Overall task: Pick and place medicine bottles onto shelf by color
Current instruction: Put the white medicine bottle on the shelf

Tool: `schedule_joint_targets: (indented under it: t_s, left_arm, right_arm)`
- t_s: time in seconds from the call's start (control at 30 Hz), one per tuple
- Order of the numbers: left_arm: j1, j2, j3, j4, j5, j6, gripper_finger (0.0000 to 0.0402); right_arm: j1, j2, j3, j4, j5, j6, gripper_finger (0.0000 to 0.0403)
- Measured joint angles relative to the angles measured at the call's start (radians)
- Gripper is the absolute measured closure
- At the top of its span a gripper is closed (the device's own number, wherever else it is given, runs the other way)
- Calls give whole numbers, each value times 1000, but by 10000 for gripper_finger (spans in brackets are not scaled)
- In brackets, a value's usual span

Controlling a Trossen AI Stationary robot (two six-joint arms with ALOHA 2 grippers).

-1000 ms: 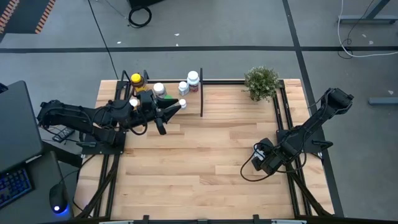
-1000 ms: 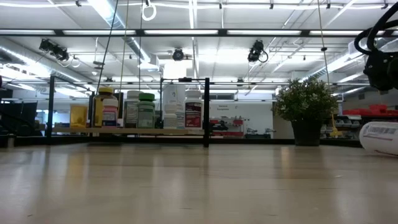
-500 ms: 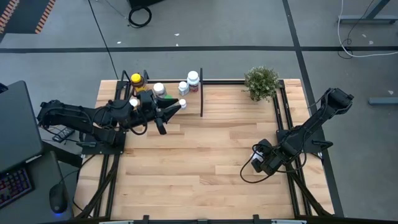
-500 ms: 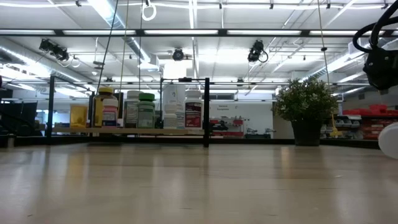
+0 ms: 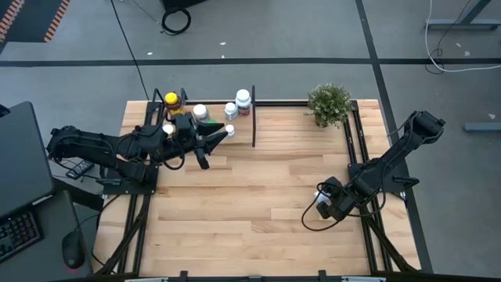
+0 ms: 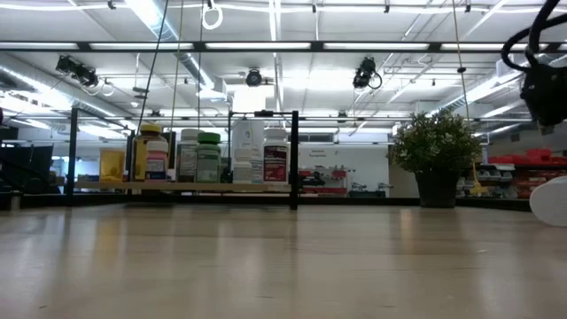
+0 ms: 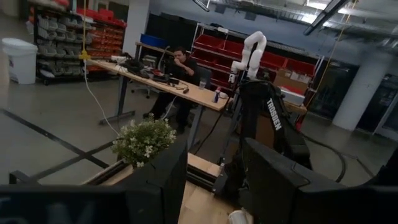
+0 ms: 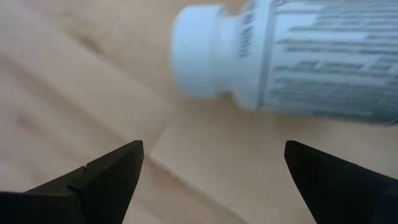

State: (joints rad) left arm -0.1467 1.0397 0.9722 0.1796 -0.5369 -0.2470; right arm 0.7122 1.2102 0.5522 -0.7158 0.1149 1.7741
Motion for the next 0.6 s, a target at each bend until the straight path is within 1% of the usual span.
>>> schedule_joint_targets:
  t_s: [0.13,0.27,0.43,0.6]
  left_arm:
    - [0,0,37,-2,4,46,239]
    - [0,0,91,-75,7,43,239]
    - [0,1,98,-110,9,24,239]
    - [0,1,98,-119,9,24,239]
  right_arm:
    - [14,0,41,-1,-24,-28,5]
    - [22,0,70,-9,-31,-31,5]
    - [29,0,96,-18,-59,-15,5]
    - [52,0,103,-16,-60,33,5]
